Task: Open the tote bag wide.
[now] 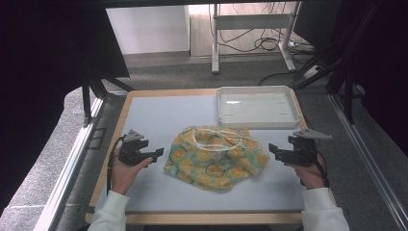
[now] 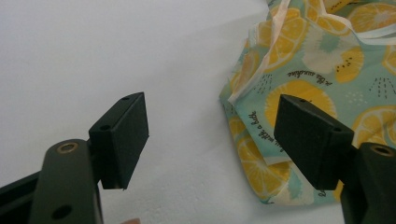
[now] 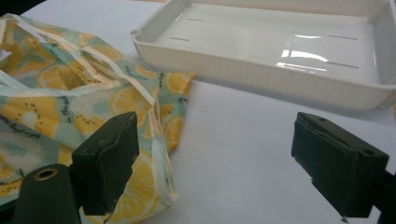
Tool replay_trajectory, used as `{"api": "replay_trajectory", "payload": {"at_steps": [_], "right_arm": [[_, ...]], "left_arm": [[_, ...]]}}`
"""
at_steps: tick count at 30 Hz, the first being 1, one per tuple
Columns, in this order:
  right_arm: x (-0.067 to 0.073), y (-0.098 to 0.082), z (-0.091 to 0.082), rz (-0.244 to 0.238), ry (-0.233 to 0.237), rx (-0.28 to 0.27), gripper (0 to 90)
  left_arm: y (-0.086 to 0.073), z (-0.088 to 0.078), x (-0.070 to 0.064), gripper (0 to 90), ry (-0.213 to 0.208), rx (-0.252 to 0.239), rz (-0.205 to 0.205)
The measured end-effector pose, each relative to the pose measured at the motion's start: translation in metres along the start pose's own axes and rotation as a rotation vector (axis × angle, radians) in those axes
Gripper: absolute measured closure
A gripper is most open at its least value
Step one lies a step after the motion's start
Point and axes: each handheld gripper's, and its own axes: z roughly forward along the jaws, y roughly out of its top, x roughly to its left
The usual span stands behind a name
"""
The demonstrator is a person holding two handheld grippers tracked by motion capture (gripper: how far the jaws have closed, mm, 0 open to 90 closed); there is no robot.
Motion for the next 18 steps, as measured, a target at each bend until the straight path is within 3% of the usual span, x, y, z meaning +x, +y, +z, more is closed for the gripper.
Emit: {"api": "replay_trajectory", "payload": {"at_steps": [9,10,18], "right_arm": [[0.002,-0.002,0.008,-0.038,-0.011,0.023,15.4],[0.003,-0.003,0.009,-0.025,0.012,0.021,15.6],[0.008,-0.002,0.008,-0.016,0.008,0.026,16.3]], "left_arm": [[0.001,-0.004,0.002,26.1,0.017,0.005,0.009],[0.001,-0.004,0.003,26.1,0.015,0.006,0.009],[0.002,-0.013,0.003,26.3,0.006,-0.013,0.013]]}}
